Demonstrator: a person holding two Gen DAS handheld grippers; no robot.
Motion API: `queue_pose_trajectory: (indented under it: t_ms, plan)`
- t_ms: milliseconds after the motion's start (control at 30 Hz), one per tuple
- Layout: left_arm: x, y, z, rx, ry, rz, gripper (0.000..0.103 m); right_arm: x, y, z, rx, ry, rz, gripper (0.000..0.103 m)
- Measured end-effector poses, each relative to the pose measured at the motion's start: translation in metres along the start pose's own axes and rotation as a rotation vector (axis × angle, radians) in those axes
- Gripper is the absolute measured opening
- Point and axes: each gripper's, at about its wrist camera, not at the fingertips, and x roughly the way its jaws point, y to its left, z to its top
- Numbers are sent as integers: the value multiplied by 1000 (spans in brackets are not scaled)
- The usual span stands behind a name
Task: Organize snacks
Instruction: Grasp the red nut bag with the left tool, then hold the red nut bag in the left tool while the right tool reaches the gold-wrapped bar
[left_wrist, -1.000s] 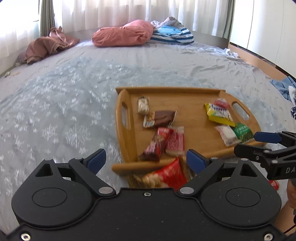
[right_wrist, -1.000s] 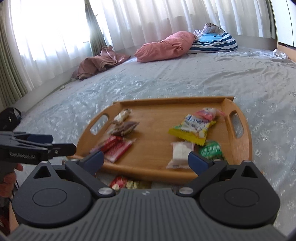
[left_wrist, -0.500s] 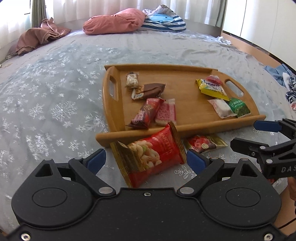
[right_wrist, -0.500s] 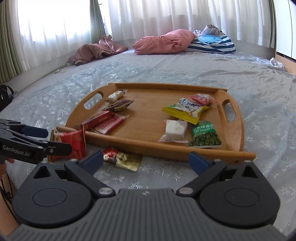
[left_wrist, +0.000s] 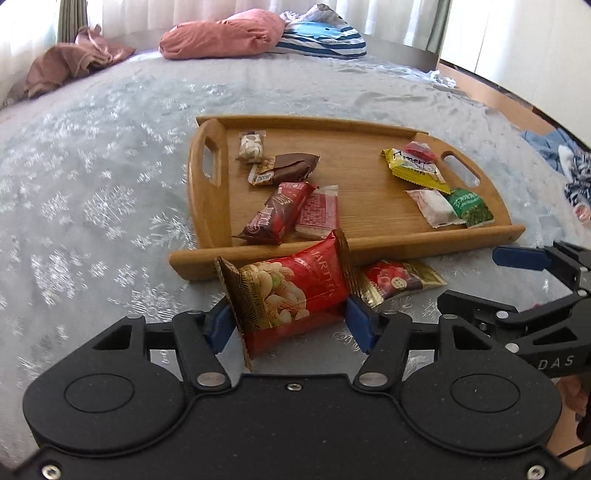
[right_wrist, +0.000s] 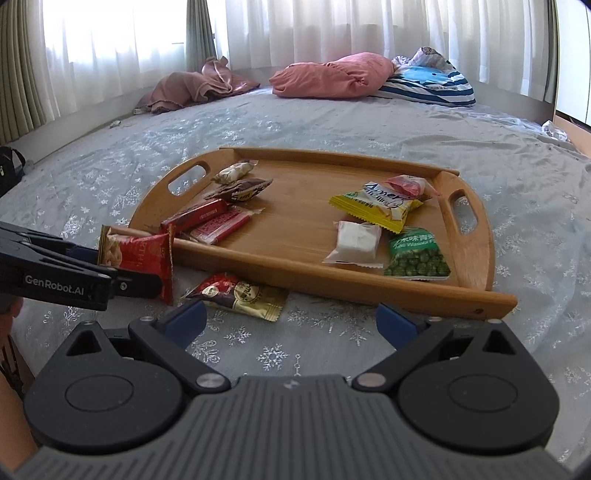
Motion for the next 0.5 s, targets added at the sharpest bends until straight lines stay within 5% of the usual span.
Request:
queue_pose_trajectory:
  t_ms: [500]
  plan:
    - [-32,29,8,-31,-88,99,60,33,33,11,5,83,31,103]
